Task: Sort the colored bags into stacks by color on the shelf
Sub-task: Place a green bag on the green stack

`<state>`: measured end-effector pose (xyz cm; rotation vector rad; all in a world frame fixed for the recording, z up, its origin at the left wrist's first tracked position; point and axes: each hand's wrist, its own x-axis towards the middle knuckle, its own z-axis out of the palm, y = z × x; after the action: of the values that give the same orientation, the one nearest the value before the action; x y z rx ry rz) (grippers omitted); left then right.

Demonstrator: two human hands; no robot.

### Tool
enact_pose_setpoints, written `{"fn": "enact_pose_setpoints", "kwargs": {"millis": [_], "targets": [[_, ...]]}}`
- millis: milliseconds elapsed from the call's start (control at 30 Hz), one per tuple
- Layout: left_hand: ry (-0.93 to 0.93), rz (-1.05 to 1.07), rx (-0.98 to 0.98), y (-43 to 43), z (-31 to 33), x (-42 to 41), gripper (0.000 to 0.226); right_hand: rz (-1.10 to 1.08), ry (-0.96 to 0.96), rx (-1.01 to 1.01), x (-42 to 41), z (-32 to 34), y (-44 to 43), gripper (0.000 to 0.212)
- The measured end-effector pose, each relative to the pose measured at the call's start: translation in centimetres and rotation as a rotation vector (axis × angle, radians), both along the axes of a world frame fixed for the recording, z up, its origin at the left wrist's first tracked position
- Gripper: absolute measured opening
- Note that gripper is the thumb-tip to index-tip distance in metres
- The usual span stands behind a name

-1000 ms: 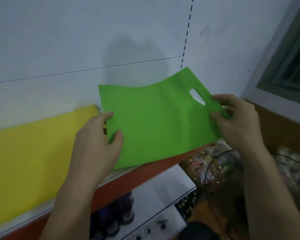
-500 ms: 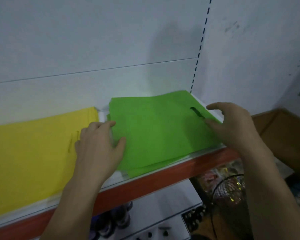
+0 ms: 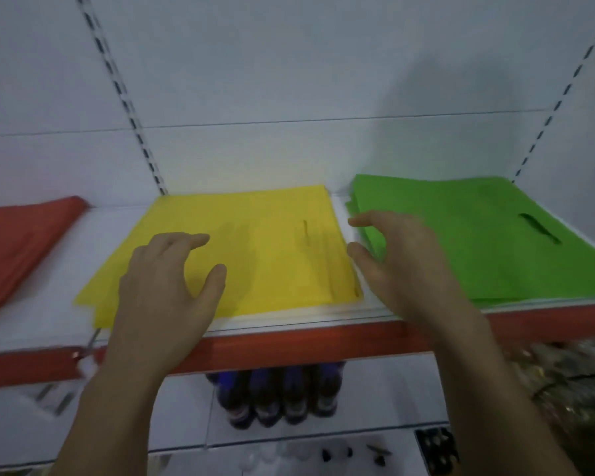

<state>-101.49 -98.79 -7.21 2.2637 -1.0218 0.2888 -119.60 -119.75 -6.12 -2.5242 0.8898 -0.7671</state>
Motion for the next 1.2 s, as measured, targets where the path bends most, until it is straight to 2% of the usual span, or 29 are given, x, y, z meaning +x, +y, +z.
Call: {"fn": "enact_pose_setpoints", "kwargs": {"millis": [200, 333, 433, 667, 967, 1200], "targets": [[0.011, 0.105, -0.062, 13.7, 0.2, 5.8, 0.051, 0.199, -0.055, 0.014, 7.7, 0.2, 12.6, 0.032], [-0.047, 0.266, -0.021, 25.3, 0.3, 10.7, 0.055, 0.313, -0.067, -0.03, 14.2, 0.6, 21.2, 0.039], [-0.048, 0.434, 0.005, 34.2, 0.1, 13.0, 0.049, 0.457, -0.081, -0.012, 19.5, 0.5, 28.5, 0.039], [0.005, 0.788, 0.108, 52.5, 0.8, 13.2, 0.052, 0.88, -0.088, 0.039, 30.2, 1.1, 45.6, 0.038], [0.065, 1.172, 0.094, 67.7, 0.5, 12.9, 0.057, 1.269, 0.156, 0.038, 41.2, 0.6, 63.2, 0.061], [0.217, 1.304, 0.22, 77.1, -1.6, 20.4, 0.071, 1.366, 0.328, -0.011, 52.6, -1.0, 72.9, 0.075]]}}
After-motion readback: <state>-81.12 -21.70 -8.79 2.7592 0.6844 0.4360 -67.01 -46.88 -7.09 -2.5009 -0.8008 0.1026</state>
